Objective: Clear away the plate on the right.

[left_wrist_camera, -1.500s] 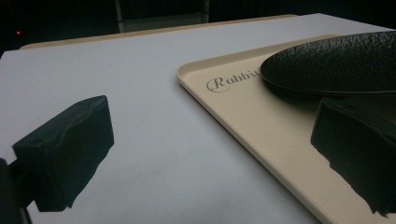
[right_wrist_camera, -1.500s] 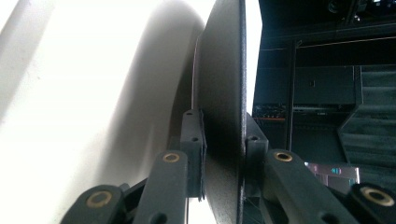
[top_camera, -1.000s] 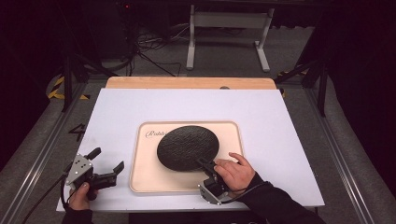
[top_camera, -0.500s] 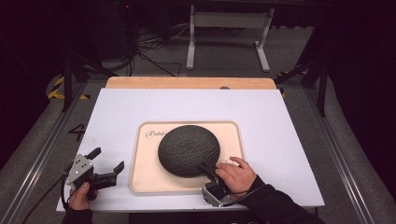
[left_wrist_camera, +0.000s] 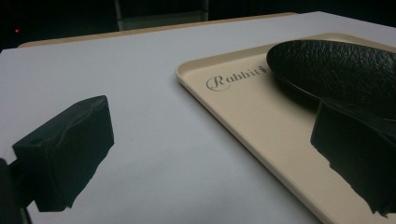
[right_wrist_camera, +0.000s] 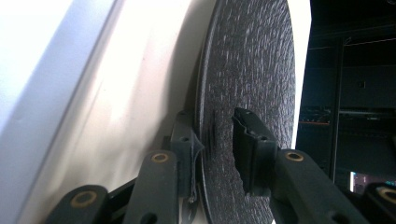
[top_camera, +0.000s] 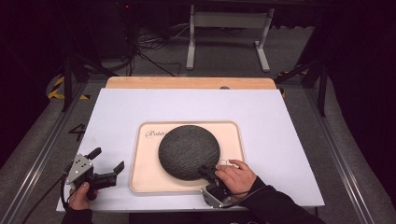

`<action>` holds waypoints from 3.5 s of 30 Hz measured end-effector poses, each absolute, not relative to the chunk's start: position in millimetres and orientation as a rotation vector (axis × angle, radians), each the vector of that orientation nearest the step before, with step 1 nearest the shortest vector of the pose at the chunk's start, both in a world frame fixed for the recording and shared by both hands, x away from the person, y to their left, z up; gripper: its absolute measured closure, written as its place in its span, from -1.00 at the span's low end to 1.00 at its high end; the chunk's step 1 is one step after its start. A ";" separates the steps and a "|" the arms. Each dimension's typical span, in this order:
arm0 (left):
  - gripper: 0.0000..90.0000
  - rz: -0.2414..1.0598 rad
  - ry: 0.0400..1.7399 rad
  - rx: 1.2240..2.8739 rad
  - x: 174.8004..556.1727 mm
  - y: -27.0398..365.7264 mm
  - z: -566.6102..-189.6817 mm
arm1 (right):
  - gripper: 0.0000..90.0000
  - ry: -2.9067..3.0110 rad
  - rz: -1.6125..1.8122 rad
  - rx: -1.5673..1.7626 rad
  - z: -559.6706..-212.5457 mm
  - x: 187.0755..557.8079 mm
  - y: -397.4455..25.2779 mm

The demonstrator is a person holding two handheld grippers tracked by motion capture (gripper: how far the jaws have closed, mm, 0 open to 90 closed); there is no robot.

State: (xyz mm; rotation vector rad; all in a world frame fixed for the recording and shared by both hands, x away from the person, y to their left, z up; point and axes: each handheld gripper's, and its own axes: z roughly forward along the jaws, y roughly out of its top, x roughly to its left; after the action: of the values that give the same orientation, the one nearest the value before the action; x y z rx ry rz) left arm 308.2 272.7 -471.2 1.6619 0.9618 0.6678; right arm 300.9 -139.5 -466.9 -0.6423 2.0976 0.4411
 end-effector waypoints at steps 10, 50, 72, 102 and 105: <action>-1.00 0.669 0.967 1.672 308.8 271.9 -471.1 | 0.41 2.116 0.497 -0.679 -452.0 291.3 -145.8; -0.99 0.664 0.978 1.676 309.8 271.6 -470.9 | -0.40 2.199 1.390 0.209 -394.2 346.4 -222.1; -0.99 0.663 0.965 1.676 309.0 271.4 -471.0 | -0.49 2.049 1.514 0.503 -400.5 344.2 -302.2; -1.00 0.661 0.950 1.677 308.5 272.0 -471.0 | -0.62 2.163 1.516 0.817 -453.6 354.7 -325.6; -0.99 0.660 0.949 1.678 308.4 271.9 -471.1 | -0.68 2.149 1.530 0.816 -453.9 353.6 -327.2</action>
State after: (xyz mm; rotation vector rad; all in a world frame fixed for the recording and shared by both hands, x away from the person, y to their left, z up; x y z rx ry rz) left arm 308.4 271.9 -471.1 1.6776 0.9485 0.6598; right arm 353.6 -327.2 -453.9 0.8164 2.1486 1.5295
